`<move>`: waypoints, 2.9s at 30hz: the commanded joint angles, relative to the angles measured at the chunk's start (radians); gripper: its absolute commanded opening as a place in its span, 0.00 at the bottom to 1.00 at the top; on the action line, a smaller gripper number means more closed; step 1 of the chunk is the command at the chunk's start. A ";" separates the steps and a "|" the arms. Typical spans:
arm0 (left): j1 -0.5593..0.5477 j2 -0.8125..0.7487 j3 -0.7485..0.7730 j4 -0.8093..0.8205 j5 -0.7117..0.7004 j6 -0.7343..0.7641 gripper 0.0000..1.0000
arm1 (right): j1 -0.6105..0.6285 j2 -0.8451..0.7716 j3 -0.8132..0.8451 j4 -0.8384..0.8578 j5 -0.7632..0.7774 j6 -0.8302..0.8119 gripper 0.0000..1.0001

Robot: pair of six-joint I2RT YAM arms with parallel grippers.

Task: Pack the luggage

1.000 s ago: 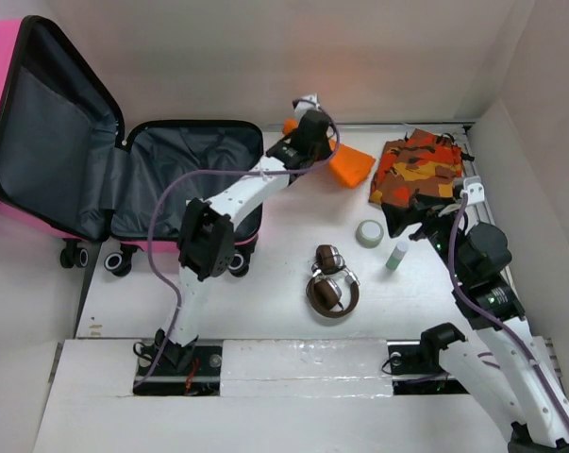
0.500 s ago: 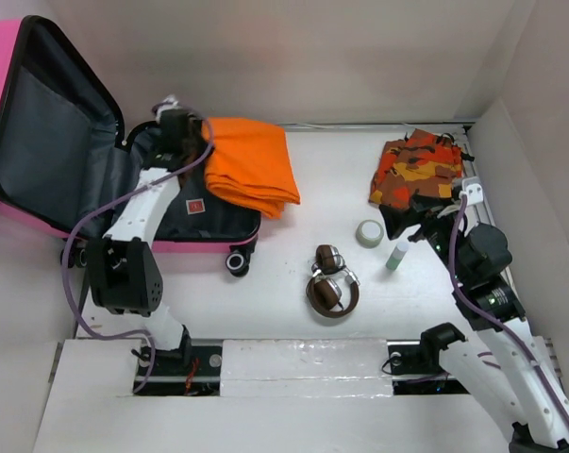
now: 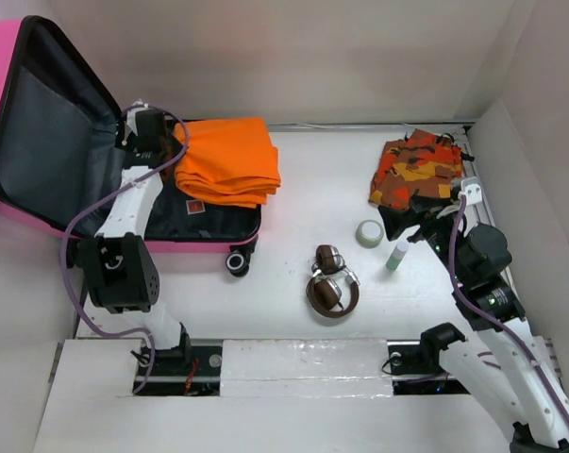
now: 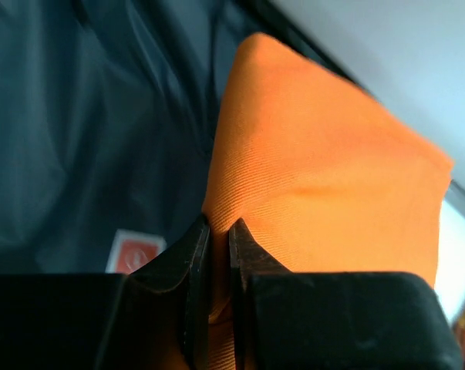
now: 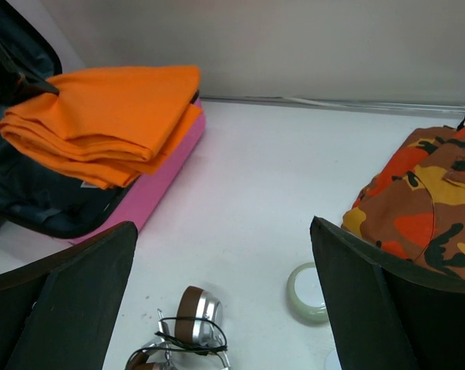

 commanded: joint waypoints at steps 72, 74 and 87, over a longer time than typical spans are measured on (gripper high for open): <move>-1.207 0.085 -0.267 -0.102 -0.235 0.080 0.61 | 0.011 0.069 0.011 0.005 0.057 0.004 0.76; -1.198 0.105 -0.267 -0.076 -0.221 0.089 0.59 | 0.011 0.069 0.011 0.005 0.057 0.004 0.76; -1.166 0.157 -0.327 0.012 -0.052 0.074 0.57 | 0.011 0.088 0.011 0.014 0.028 -0.006 0.77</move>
